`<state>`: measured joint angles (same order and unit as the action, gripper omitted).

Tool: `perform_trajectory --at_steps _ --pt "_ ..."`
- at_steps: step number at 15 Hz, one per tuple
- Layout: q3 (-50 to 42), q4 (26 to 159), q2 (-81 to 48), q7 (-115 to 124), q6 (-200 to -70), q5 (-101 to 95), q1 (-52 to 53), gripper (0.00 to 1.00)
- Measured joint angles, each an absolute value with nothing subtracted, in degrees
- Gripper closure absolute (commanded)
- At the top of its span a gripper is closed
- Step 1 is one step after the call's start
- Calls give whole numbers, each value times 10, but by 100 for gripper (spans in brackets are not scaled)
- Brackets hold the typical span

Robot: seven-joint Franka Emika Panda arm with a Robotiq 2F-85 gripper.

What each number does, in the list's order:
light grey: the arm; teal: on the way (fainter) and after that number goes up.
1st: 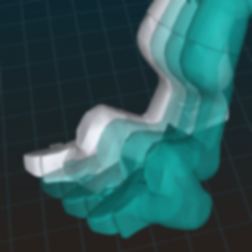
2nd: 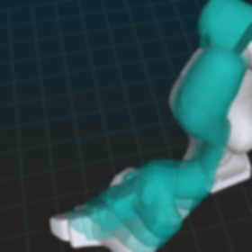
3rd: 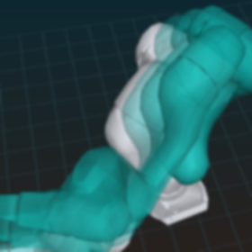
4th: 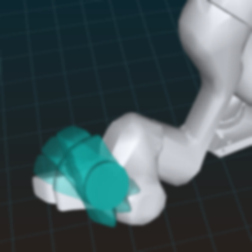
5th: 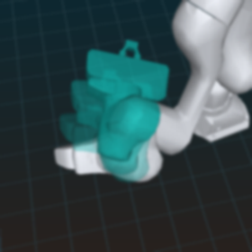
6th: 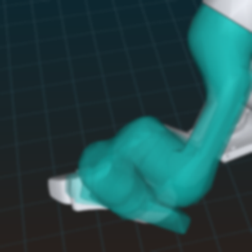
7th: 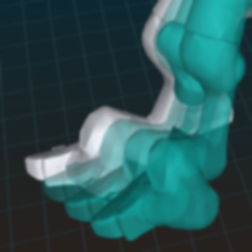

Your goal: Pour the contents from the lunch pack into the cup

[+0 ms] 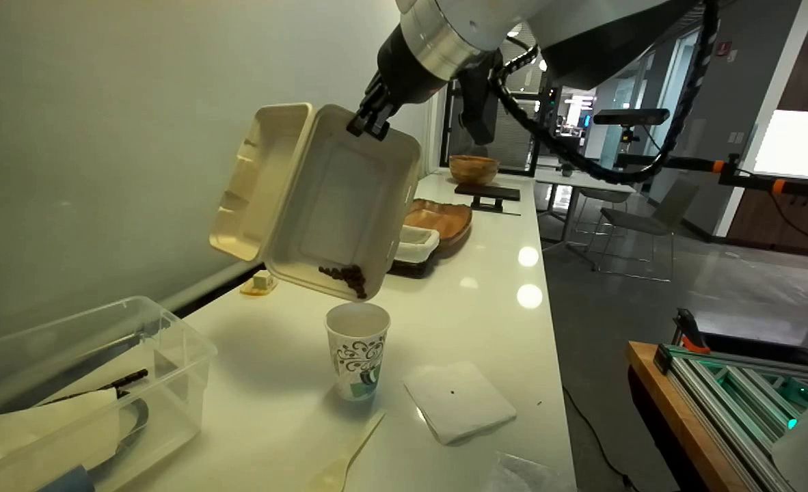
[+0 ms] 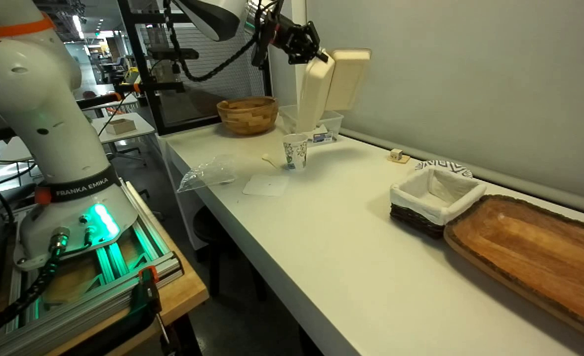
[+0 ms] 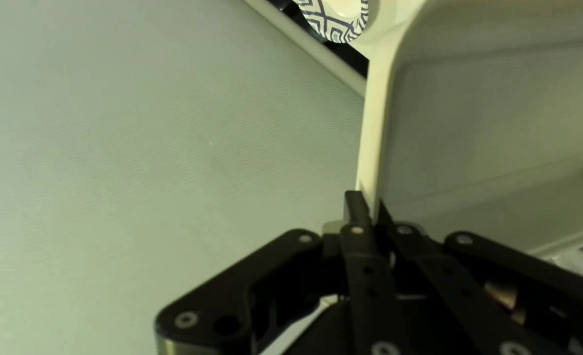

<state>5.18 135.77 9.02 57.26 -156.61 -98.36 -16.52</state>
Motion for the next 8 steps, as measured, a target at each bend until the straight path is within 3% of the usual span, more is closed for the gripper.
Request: perform_trajectory --at_steps 8 --pt "85 1373 96 596 -1499 -985 -156 99"
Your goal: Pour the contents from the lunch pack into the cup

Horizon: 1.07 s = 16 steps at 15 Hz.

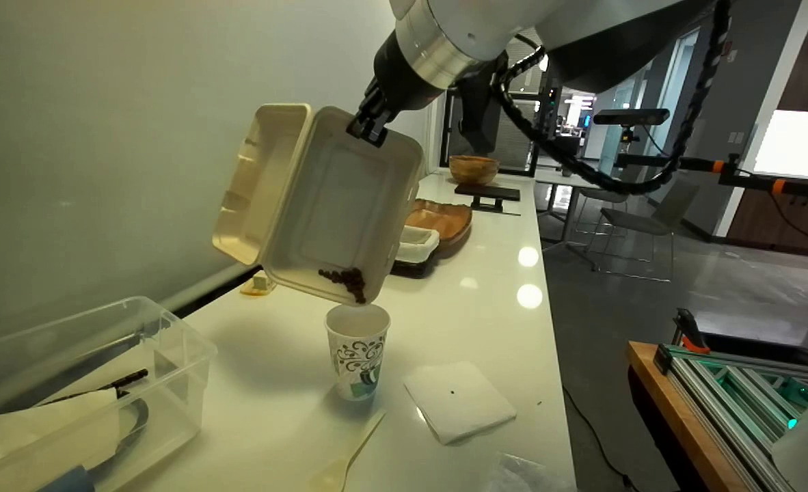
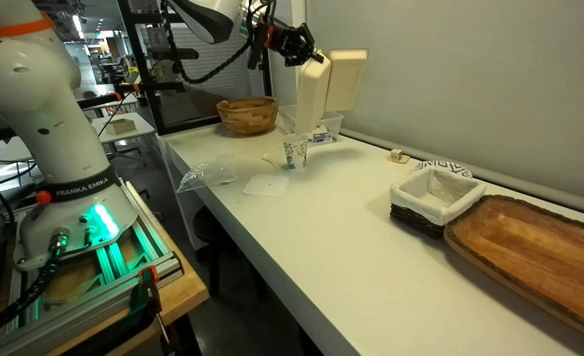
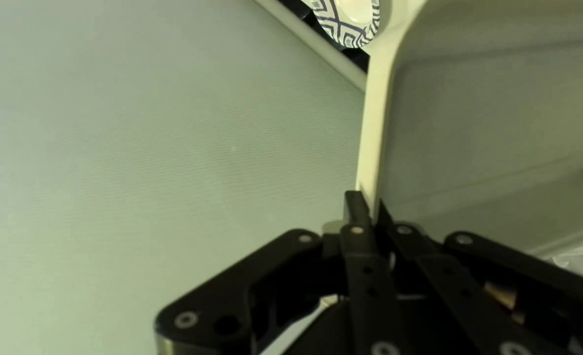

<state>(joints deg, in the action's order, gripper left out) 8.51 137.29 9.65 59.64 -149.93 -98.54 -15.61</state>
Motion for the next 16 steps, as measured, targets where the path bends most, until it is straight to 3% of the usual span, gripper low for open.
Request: perform_trajectory --at_steps 16 --pt "108 1419 151 693 -1472 -1078 -148 99"
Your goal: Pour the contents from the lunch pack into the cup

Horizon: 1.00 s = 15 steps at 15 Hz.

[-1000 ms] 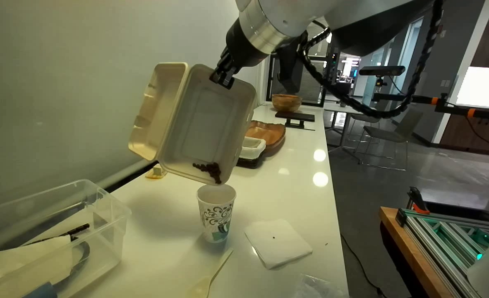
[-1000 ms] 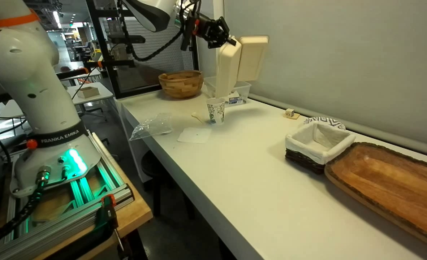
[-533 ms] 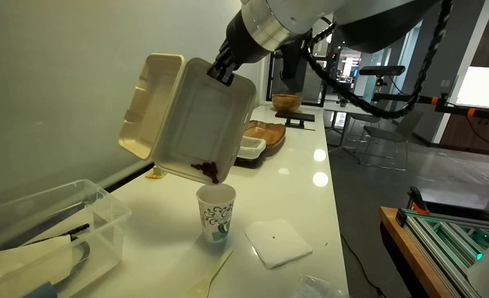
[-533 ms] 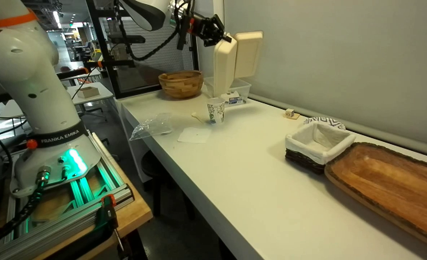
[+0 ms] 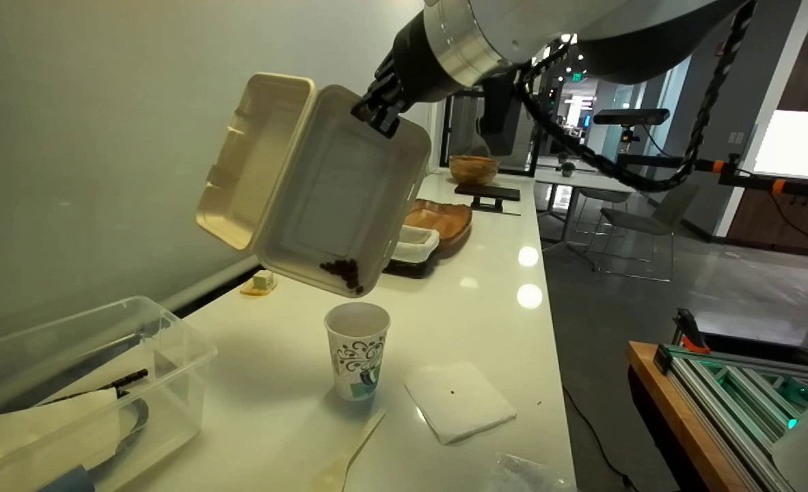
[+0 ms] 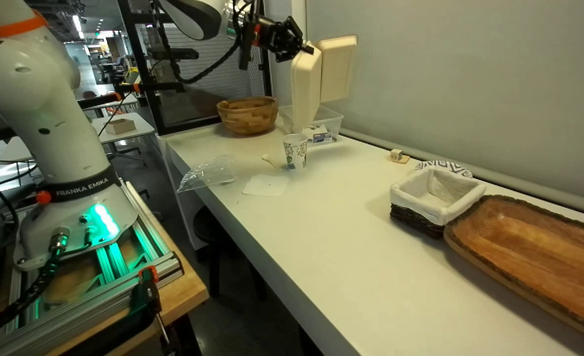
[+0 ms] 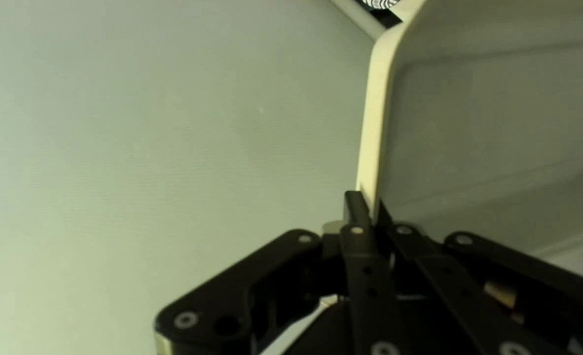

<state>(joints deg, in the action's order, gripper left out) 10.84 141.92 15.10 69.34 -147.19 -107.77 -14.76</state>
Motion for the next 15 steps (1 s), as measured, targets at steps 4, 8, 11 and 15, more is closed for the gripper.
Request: perform_trajectory --at_steps 4,8,11,15 --pt "71 1432 161 725 -1471 -1122 -114 99" --pt "6 1438 167 749 -1471 -1163 -52 99" --pt "-14 1445 171 755 -1458 -1178 -27 99" --pt "-20 1457 177 755 -1426 -1180 -5 99"
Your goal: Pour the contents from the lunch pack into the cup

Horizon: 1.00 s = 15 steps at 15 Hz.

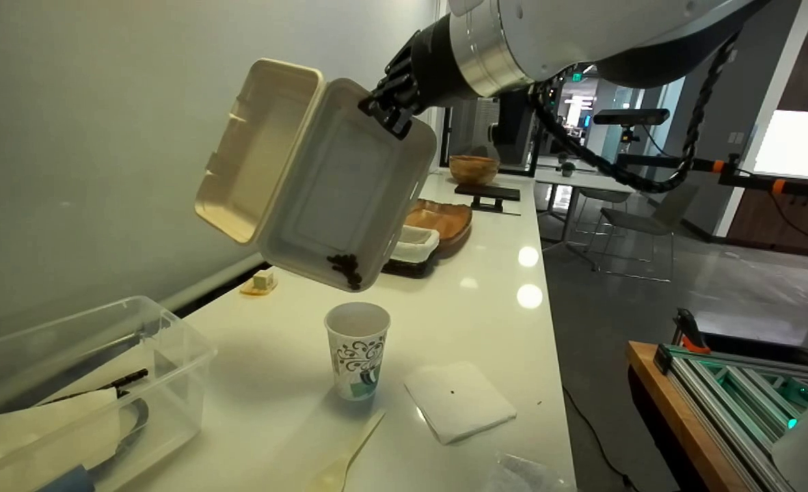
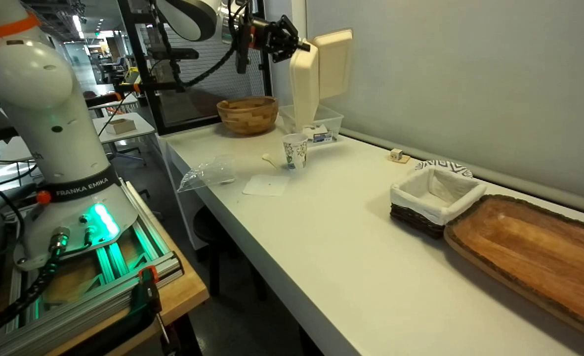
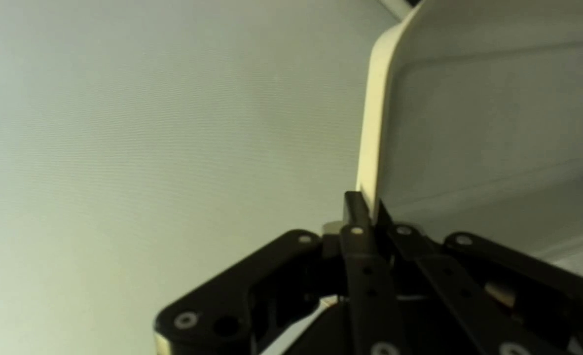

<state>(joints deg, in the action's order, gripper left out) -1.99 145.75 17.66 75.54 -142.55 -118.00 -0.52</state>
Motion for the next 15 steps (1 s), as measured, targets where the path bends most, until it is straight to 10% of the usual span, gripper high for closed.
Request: perform_trajectory --at_steps 15 --pt "-13 1491 190 755 -1319 -1180 44 99"
